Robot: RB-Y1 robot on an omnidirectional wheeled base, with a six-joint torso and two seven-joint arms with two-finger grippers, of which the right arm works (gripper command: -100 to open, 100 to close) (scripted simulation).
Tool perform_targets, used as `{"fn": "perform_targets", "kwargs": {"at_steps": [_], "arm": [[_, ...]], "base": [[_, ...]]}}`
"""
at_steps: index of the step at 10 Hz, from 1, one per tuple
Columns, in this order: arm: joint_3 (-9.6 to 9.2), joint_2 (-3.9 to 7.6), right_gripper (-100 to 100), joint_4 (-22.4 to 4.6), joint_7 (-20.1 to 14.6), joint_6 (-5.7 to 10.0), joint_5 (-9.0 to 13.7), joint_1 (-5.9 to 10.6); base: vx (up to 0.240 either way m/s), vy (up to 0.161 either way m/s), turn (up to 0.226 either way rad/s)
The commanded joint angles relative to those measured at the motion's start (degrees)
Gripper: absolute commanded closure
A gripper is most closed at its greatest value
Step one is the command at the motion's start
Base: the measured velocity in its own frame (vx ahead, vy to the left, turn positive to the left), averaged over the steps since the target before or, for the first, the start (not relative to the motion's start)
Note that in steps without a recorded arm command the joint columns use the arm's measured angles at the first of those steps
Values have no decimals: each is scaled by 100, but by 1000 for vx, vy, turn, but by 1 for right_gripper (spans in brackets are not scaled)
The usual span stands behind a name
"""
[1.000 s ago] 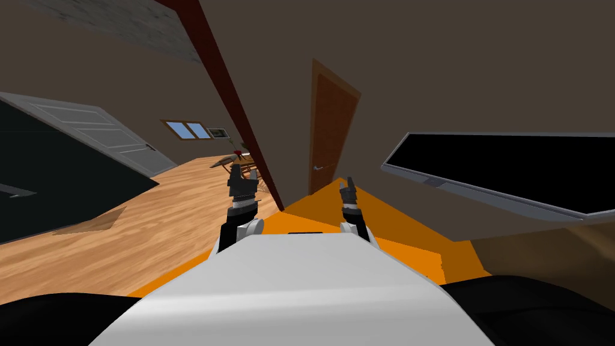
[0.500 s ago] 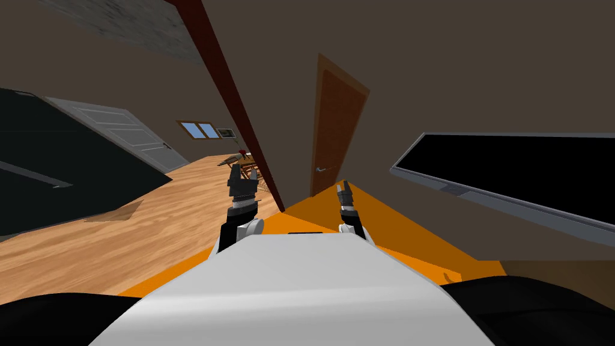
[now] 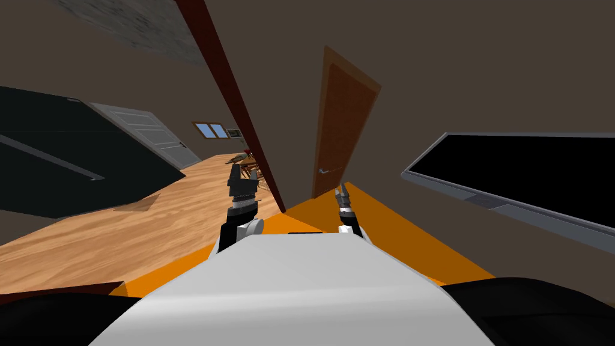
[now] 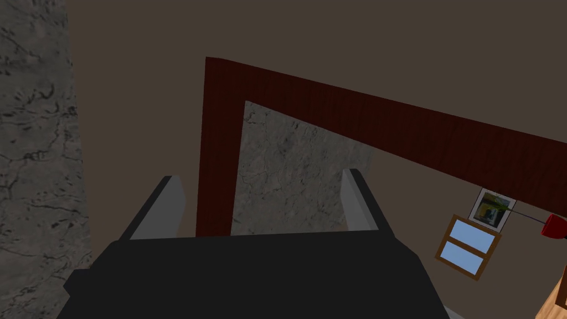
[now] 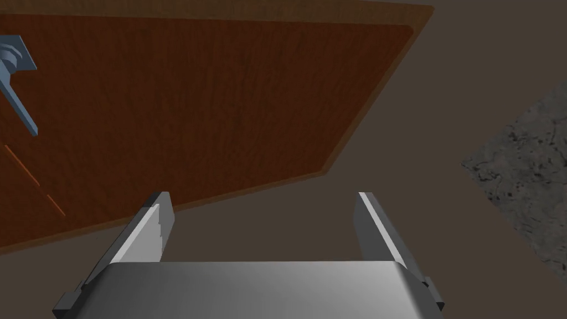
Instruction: Pull the door open
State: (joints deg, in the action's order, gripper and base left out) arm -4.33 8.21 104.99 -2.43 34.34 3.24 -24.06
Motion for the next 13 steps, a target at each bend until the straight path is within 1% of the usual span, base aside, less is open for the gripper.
{"fn": "perform_targets", "kwargs": {"at_steps": [1, 2, 6, 13], "arm": [[-48, 72, -100, -286, -58, 130, 46, 59], [-48, 72, -100, -290, -58, 130, 46, 59], [-134, 290, -100, -962, -216, 398, 181, 222], [-289, 672, -100, -2225, -501, 880, 424, 515]], "base": [[92, -55, 118], [64, -35, 47], [75, -31, 115], [88, -61, 128]]}}
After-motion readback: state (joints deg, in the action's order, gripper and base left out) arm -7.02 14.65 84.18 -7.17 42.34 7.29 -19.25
